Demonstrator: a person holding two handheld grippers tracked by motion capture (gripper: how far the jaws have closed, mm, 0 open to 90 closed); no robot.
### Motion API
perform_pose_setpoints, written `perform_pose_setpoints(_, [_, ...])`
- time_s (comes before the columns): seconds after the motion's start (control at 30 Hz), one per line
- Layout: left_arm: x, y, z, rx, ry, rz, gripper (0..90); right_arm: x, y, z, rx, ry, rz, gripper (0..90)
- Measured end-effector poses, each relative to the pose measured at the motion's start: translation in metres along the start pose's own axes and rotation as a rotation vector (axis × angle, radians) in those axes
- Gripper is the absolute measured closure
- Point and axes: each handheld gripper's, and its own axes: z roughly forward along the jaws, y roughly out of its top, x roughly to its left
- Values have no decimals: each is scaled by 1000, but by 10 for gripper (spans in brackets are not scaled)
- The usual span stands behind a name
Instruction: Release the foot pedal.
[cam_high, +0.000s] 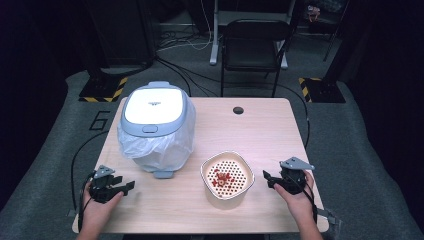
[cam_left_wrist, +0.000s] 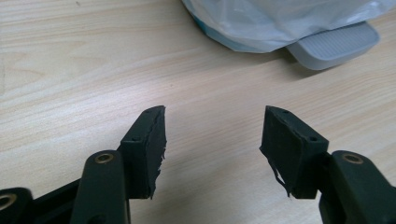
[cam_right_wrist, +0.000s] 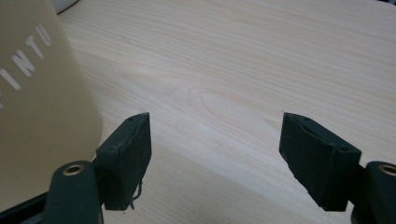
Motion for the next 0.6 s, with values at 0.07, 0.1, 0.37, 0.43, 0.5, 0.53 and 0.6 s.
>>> perform_pose_setpoints(0.07, [2, -1, 2, -6, 9, -7, 384, -3, -5, 2, 7, -11, 10, 254])
perform_pose_setpoints(0.1, [3, -2, 3, -8, 7, -14, 375, -4, -7, 3, 10, -13, 16, 254])
perform_pose_setpoints(0.37, [16, -5, 8, -11, 53, -11, 366, -8, -21, 13, 29, -33, 20, 255])
perform_pose_setpoints(0.43, [17, -6, 10, -16, 53, -21, 364, -8, -24, 17, 43, -32, 28, 254])
perform_pose_setpoints(0.5, [18, -6, 11, -23, 59, -15, 363, -6, -26, 20, 50, -33, 7, 254])
perform_pose_setpoints(0.53, [18, -6, 12, -24, 63, -16, 362, -5, -27, 21, 50, -38, -6, 253])
perform_pose_setpoints(0.6, [17, -6, 14, -34, 62, -23, 362, -4, -28, 23, 47, -35, -1, 252])
